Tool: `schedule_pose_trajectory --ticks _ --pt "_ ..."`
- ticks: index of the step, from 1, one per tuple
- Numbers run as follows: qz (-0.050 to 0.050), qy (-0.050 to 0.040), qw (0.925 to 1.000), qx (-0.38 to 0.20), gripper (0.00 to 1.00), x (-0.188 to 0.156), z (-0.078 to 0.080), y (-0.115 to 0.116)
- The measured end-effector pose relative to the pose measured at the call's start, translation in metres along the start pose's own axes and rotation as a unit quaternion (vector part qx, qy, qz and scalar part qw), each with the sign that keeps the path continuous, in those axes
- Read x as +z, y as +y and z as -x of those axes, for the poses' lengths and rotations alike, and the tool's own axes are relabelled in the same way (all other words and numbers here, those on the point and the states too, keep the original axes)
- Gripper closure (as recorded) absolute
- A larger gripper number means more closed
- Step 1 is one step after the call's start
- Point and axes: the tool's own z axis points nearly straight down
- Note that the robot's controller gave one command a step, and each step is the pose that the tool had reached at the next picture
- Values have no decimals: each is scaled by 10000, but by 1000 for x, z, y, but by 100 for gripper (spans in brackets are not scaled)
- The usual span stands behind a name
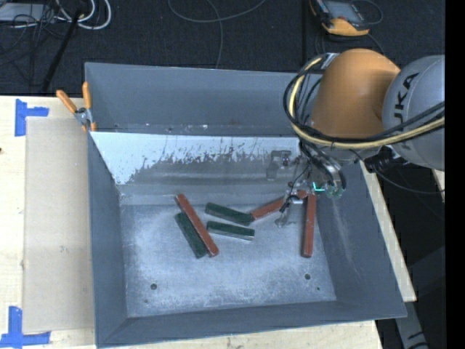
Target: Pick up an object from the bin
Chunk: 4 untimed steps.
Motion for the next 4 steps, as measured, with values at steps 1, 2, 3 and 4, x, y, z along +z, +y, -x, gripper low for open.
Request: schedule_pose_trajectory --ticks 1,2,3,4 --pt "3 -2 10000 -54 0 135 4 25" --pt "1 -35 10000 -54 100 131 6 24" --pt "0 -40 10000 -56 0 131 6 24" --pt "-8 -43 9998 182 0 128 8 -28"
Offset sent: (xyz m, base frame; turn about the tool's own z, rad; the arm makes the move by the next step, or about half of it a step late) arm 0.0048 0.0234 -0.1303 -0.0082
